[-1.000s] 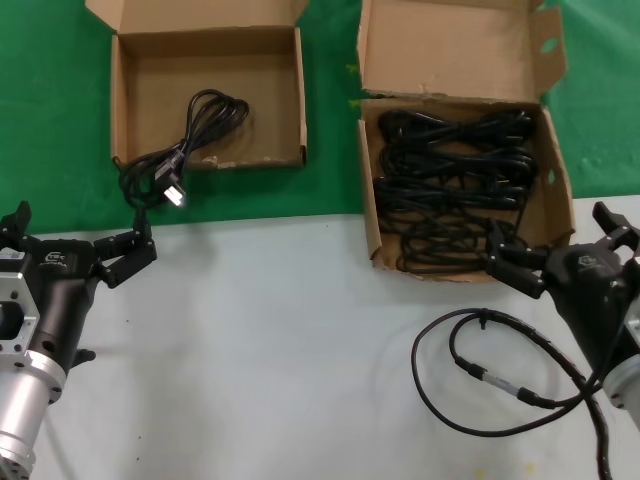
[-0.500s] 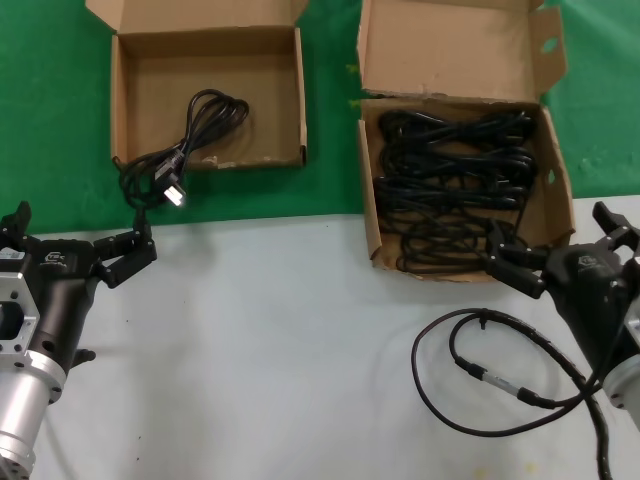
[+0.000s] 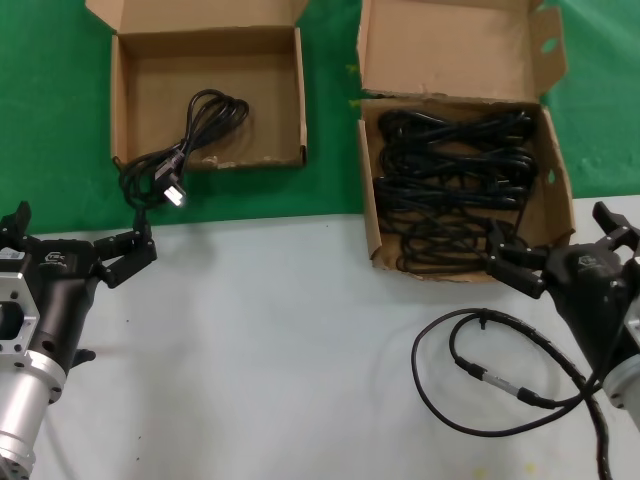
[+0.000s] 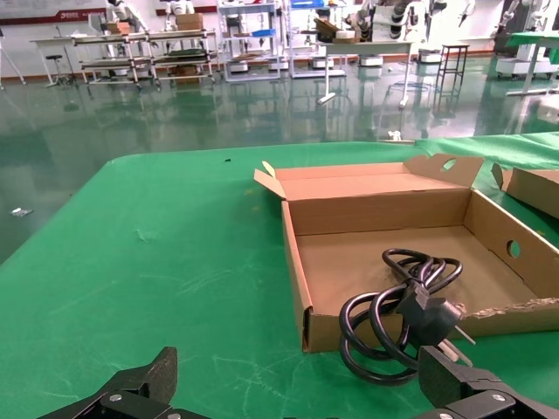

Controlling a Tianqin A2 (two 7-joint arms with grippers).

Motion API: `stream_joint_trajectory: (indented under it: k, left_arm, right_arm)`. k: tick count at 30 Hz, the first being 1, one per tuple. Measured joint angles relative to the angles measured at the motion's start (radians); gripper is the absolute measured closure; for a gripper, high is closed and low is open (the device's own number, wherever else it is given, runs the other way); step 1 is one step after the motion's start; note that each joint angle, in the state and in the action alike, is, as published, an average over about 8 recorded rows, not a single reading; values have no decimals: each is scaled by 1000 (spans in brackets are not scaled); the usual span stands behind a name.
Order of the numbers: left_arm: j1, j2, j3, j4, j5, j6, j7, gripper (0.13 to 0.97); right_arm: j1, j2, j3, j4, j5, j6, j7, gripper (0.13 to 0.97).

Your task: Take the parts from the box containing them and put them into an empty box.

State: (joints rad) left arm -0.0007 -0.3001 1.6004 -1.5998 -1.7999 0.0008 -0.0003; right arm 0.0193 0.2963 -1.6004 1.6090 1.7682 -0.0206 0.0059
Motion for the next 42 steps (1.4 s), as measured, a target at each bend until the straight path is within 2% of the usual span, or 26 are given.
stream_joint_trajectory:
  k: [42]
  left_arm:
    - [0,0,0,0,0,0,0,132]
  right_arm:
    - [0,0,0,0,0,0,0,129]
